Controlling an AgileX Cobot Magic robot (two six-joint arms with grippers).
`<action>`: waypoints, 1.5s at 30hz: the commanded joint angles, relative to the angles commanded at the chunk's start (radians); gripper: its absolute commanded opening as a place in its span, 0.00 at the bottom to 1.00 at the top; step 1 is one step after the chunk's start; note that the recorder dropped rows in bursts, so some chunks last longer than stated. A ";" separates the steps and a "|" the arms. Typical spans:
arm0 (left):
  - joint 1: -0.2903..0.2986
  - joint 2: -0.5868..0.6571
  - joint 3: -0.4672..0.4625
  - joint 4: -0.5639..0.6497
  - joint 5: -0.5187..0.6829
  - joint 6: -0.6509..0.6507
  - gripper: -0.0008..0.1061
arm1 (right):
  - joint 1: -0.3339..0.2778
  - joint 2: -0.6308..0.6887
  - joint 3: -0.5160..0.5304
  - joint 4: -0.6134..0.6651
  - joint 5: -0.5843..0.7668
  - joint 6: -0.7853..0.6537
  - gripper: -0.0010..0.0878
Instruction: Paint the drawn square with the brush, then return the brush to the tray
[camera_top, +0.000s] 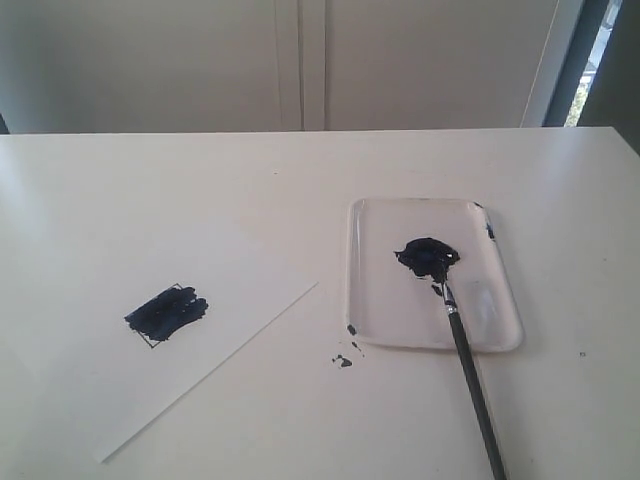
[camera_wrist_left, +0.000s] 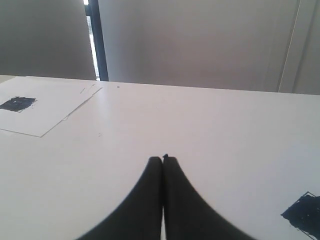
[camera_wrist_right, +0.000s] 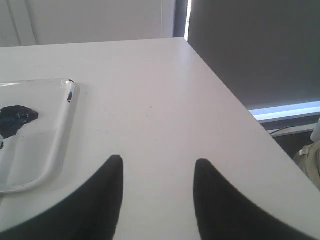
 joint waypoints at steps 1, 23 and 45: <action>0.000 0.000 0.000 0.000 0.000 0.000 0.01 | 0.000 0.000 0.000 0.000 0.000 0.000 0.49; -0.002 0.000 0.116 -0.003 0.243 0.029 0.01 | 0.000 0.000 0.000 0.000 0.000 0.000 0.49; -0.002 0.000 0.116 -0.003 0.199 0.029 0.01 | 0.000 0.000 0.000 0.000 0.000 0.000 0.49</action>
